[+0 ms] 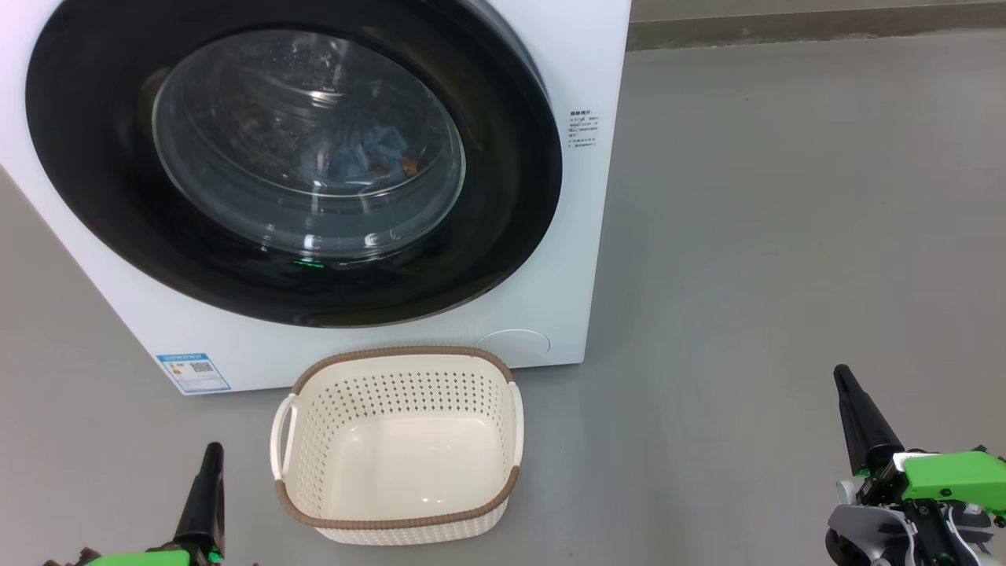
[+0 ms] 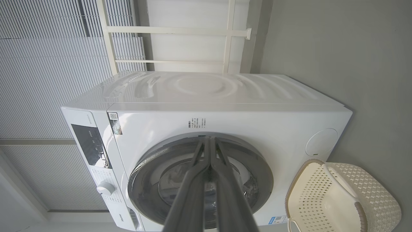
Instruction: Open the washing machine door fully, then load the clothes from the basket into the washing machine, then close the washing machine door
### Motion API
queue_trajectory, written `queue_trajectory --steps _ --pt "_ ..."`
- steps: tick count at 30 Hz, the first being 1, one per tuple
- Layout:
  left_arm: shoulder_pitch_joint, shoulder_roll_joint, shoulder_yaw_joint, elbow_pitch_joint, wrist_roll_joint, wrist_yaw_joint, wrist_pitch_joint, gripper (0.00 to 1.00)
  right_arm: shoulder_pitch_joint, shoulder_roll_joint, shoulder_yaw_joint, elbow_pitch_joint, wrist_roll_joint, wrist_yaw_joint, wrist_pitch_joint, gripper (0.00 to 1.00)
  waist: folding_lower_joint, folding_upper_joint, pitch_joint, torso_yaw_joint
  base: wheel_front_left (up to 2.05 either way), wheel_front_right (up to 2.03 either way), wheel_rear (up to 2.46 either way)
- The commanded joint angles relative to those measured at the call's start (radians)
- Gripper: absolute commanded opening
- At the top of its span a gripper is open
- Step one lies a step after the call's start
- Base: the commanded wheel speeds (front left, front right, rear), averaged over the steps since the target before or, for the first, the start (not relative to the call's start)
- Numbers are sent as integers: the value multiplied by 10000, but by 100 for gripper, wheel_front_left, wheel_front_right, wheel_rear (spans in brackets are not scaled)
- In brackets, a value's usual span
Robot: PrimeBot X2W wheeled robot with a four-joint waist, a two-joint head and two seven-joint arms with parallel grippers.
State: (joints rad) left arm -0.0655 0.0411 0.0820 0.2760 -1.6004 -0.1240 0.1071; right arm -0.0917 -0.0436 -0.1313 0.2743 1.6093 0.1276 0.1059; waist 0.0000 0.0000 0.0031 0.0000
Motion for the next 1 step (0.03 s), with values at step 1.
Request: queue_trajectory --steps 1 --pt "-425 91 319 -308 -81 -67 62 0 -162 -74 175 -296 -7 31 72 0 0 0 0 0 0 0 0"
